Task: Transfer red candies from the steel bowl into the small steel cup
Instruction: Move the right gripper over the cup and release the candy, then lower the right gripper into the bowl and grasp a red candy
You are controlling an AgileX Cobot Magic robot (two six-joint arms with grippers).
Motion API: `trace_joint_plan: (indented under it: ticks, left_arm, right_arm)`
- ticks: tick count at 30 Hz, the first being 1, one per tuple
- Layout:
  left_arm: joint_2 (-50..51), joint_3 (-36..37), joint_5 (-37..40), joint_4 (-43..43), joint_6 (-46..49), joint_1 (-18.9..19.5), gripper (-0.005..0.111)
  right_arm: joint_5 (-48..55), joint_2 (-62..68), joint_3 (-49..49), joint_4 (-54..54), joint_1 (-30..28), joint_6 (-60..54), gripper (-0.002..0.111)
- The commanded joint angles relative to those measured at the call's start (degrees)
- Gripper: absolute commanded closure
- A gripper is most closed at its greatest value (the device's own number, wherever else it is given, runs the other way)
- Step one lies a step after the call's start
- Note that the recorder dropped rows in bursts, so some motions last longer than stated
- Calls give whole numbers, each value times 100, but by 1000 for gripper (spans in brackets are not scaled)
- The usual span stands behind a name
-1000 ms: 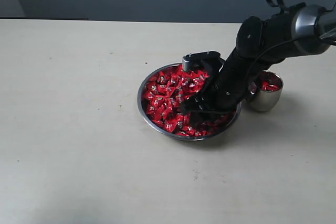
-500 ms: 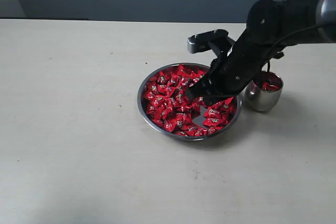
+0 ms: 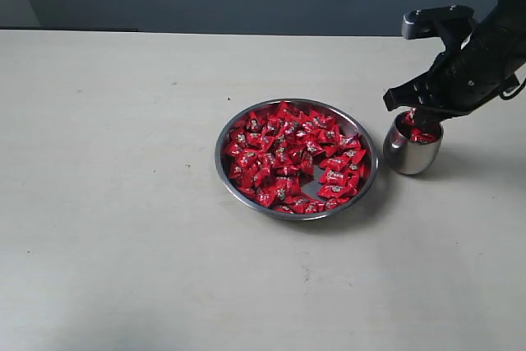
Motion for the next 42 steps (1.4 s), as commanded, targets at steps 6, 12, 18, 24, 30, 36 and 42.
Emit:
trace_joint_plan:
  ticks: [6, 12, 18, 24, 30, 36, 42]
  left_arm:
    - [-22, 10, -42, -4, -9, 9, 106]
    - [-22, 10, -42, -4, -9, 9, 106]
    - [-22, 10, -42, -4, -9, 9, 106]
    - [-22, 10, -42, -4, -9, 9, 106]
    - [-22, 10, -42, -4, -9, 9, 106]
    - [-22, 10, -42, -4, -9, 9, 106]
    - [-22, 10, -42, -4, -9, 9, 106]
  right_arm:
    - [-5, -90, 17, 182, -24, -35, 54]
    - [59, -274, 17, 1476, 393, -839, 71]
    - [-49, -117, 17, 2090, 1084, -1281, 71]
    - [-200, 415, -171, 2104, 1471, -1281, 56]
    - [-3, 851, -376, 2132, 1638, -1294, 52]
    - [34, 997, -376, 2207, 1904, -1386, 52]
    - [73, 1190, -376, 2521, 2075, -1582, 52]
